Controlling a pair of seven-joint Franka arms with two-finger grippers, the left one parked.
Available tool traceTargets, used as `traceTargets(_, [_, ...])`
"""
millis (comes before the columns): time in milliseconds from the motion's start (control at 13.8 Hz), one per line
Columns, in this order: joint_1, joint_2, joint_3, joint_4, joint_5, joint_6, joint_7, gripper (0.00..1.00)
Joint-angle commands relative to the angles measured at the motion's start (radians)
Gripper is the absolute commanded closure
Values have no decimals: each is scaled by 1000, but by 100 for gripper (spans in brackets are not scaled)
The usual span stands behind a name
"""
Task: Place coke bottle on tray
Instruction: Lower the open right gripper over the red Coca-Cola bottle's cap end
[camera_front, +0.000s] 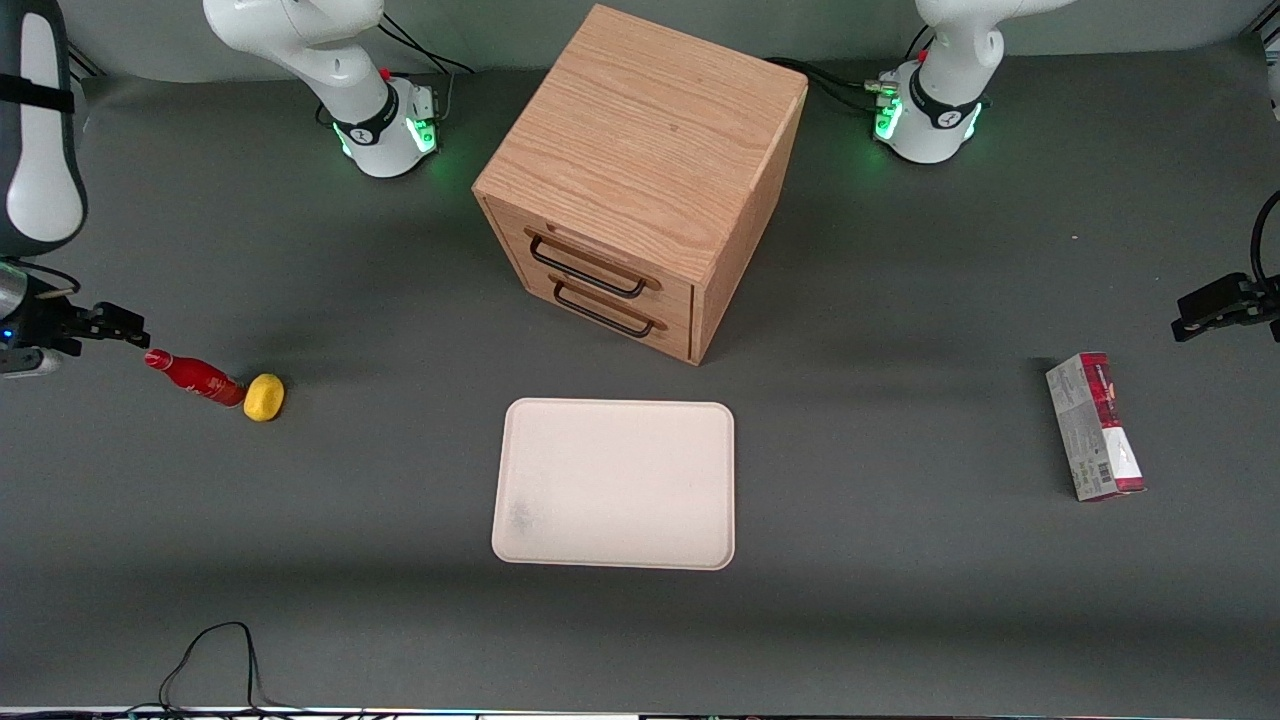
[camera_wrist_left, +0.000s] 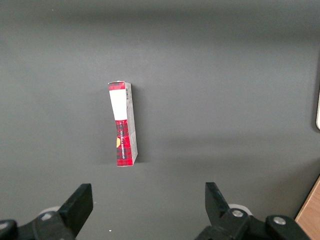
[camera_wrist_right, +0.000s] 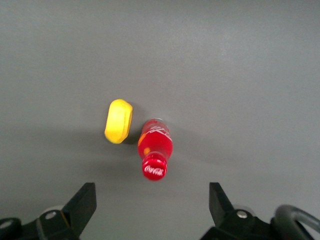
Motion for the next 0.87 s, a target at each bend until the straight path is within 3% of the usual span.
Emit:
traceTargets(0, [7,5,-8,-92,4,120,-24,0])
traceTargets(578, [7,97,-38,-114,132,195,-141,0])
traceTargets(651, [7,97,-38,-114,133,195,-141,3])
traceTargets(795, [7,99,-36,-114,132,195,-142,25])
